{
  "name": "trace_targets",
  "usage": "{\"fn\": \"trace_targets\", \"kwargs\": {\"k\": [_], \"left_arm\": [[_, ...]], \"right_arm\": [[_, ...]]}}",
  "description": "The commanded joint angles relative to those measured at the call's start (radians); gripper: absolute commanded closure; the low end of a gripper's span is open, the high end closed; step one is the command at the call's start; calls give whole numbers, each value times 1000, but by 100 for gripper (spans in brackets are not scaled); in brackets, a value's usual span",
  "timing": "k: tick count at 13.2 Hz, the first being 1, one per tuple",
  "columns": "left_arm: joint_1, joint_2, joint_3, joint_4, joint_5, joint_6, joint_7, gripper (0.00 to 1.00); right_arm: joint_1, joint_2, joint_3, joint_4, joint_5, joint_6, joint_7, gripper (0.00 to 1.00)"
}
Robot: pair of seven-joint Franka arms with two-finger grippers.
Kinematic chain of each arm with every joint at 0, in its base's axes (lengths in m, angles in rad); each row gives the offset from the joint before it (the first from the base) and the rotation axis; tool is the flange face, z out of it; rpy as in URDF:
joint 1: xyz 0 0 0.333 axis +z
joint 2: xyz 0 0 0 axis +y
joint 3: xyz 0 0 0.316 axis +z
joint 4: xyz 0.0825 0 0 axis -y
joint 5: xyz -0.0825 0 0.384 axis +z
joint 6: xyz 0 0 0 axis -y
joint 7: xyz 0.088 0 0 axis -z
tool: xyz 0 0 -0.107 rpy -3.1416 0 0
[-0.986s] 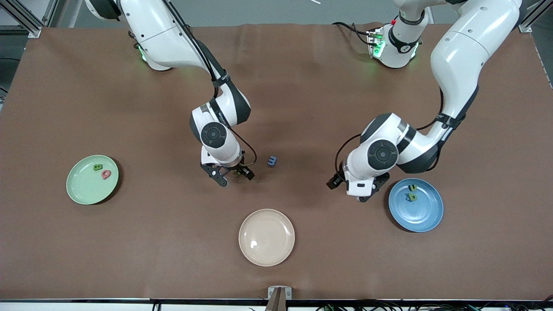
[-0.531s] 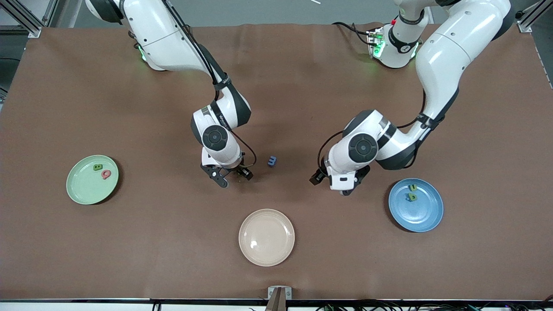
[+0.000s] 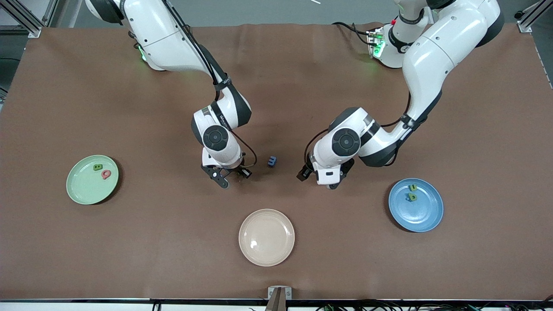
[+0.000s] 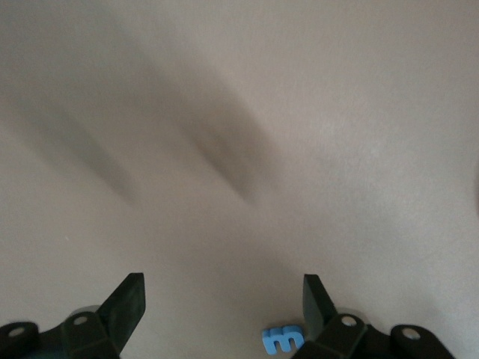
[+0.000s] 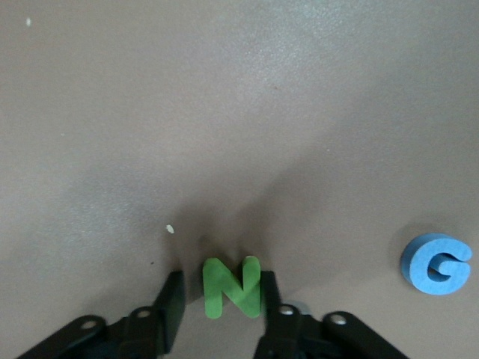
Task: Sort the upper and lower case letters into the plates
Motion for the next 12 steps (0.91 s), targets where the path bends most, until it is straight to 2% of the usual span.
{"fn": "trace_targets", "kwargs": {"k": [1,4,6,7,9,10,12], "left_arm": [[-22,9,8,1,-15,24,-43,7],[-44,21,8,1,-15,38,-83,6],[-54,29,9,1,-16,53,-107,6],[-59,38,9,1,-15,76,-133,6],[-96,56,19,6,-13,140,-185,6],[-128,61,40,9,-15,157,-217,6],[-211,64,120,23,-18,202,-263,6]], "right_arm": [[5,12,-4,6,-14,-3,2,70],[3,9,-4,6,-14,-5,-1,86],[-7,-8,-4,17,-10,-29,-3,89],[-21,-32,-5,22,-10,-83,-9,89],[-76,-132,-8,19,-10,-228,-143,89],[-108,-175,-8,13,-11,-296,-214,89],[-200,-262,-10,-45,-14,-344,-402,89]]}}
